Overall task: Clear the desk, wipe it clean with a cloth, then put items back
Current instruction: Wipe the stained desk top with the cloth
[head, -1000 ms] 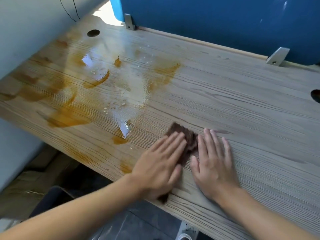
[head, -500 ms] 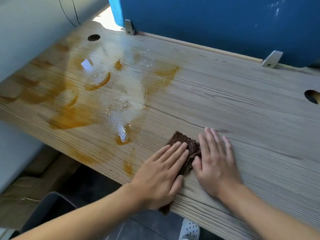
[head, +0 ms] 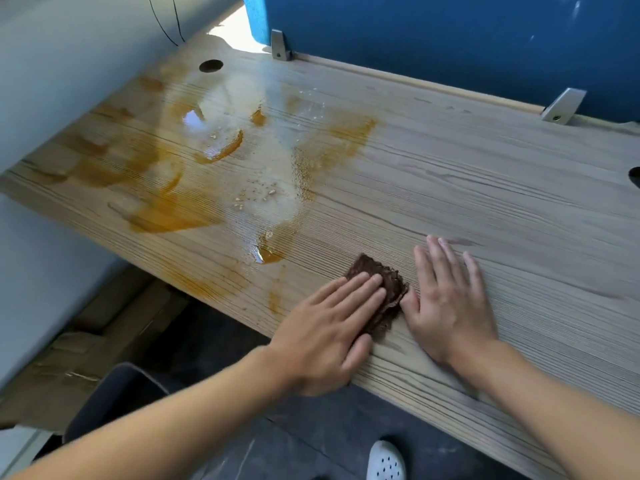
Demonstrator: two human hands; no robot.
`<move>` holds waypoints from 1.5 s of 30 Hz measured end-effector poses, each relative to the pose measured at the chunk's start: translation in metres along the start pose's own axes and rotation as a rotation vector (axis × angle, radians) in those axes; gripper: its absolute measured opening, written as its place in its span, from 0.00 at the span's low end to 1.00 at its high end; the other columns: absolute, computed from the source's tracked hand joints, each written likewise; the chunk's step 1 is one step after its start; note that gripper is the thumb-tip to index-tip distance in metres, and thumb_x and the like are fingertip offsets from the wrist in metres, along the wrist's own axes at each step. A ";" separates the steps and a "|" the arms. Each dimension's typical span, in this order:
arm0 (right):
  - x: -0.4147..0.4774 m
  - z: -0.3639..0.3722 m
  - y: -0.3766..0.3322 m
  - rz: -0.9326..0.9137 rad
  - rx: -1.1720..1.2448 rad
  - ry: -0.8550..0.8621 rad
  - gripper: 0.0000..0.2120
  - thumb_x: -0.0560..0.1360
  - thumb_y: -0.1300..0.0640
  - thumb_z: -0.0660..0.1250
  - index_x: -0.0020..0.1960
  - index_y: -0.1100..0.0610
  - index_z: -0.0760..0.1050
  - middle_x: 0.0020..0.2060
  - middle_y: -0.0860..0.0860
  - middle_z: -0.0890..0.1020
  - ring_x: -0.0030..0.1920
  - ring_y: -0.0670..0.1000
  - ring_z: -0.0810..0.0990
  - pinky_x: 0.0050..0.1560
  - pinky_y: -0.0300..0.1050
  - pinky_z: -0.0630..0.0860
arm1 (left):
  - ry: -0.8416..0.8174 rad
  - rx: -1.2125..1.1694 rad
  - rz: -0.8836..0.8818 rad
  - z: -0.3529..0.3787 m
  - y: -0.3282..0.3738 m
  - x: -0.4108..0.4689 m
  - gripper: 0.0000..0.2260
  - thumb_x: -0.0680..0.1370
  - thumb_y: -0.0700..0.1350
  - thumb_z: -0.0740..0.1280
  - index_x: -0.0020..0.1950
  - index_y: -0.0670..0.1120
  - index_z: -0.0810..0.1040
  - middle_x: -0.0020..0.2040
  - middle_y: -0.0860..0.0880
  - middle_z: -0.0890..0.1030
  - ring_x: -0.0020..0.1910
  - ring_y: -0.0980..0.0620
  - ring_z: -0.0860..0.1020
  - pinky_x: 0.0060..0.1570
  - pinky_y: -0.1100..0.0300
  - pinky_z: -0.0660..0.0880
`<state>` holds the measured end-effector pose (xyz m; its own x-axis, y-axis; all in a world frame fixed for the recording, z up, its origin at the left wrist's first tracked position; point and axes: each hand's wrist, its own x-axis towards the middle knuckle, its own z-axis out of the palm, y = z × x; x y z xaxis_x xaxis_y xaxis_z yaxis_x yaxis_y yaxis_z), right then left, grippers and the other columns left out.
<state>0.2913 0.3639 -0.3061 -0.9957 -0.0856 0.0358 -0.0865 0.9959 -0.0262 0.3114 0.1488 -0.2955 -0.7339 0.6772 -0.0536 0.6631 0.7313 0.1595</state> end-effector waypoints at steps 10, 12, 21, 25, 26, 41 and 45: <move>-0.027 0.004 -0.011 0.016 0.036 -0.035 0.34 0.79 0.43 0.43 0.79 0.59 0.57 0.80 0.57 0.56 0.80 0.55 0.51 0.78 0.61 0.48 | 0.035 0.010 -0.258 0.001 0.009 -0.007 0.30 0.83 0.58 0.42 0.82 0.45 0.47 0.81 0.47 0.44 0.80 0.52 0.39 0.78 0.52 0.42; -0.027 0.004 -0.014 0.020 0.028 -0.033 0.33 0.79 0.43 0.43 0.79 0.59 0.58 0.79 0.57 0.57 0.80 0.55 0.52 0.78 0.61 0.49 | 0.035 -0.001 -0.161 0.004 0.012 -0.020 0.29 0.83 0.56 0.45 0.82 0.45 0.50 0.82 0.47 0.48 0.80 0.52 0.42 0.78 0.52 0.45; -0.027 0.003 -0.012 0.023 0.017 -0.072 0.33 0.79 0.43 0.41 0.81 0.56 0.50 0.80 0.55 0.51 0.80 0.53 0.46 0.78 0.60 0.46 | 0.002 0.018 -0.354 -0.007 -0.040 0.011 0.29 0.82 0.59 0.37 0.82 0.49 0.42 0.81 0.51 0.41 0.79 0.55 0.37 0.78 0.54 0.39; -0.027 0.004 -0.013 0.038 0.014 -0.051 0.34 0.77 0.44 0.45 0.79 0.58 0.57 0.79 0.57 0.57 0.80 0.55 0.52 0.78 0.62 0.50 | 0.071 -0.016 -0.209 0.009 0.030 -0.012 0.29 0.82 0.57 0.47 0.81 0.45 0.55 0.81 0.47 0.52 0.81 0.51 0.46 0.79 0.52 0.46; -0.028 0.004 -0.013 0.039 0.009 -0.053 0.34 0.77 0.45 0.46 0.79 0.59 0.58 0.79 0.57 0.57 0.80 0.55 0.52 0.78 0.62 0.50 | 0.076 -0.028 -0.178 0.012 0.038 -0.015 0.28 0.83 0.56 0.49 0.81 0.45 0.57 0.81 0.47 0.54 0.81 0.51 0.48 0.78 0.52 0.48; -0.025 0.005 -0.009 0.095 0.274 0.086 0.28 0.77 0.54 0.49 0.75 0.62 0.64 0.76 0.57 0.66 0.77 0.55 0.61 0.77 0.57 0.53 | 0.074 -0.077 -0.269 0.004 0.051 0.047 0.29 0.83 0.55 0.44 0.82 0.44 0.46 0.82 0.47 0.44 0.80 0.53 0.38 0.78 0.54 0.36; -0.019 -0.012 -0.007 0.212 0.477 0.238 0.28 0.75 0.55 0.54 0.73 0.63 0.66 0.71 0.59 0.72 0.72 0.59 0.68 0.74 0.59 0.61 | 0.186 -0.441 -0.295 -0.007 0.044 0.050 0.30 0.79 0.45 0.56 0.81 0.44 0.54 0.82 0.48 0.53 0.80 0.54 0.46 0.78 0.59 0.41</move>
<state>0.3117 0.3591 -0.2949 -0.9628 0.1783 0.2028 0.0536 0.8623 -0.5035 0.3031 0.2145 -0.2841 -0.9191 0.3940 0.0098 0.3306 0.7572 0.5633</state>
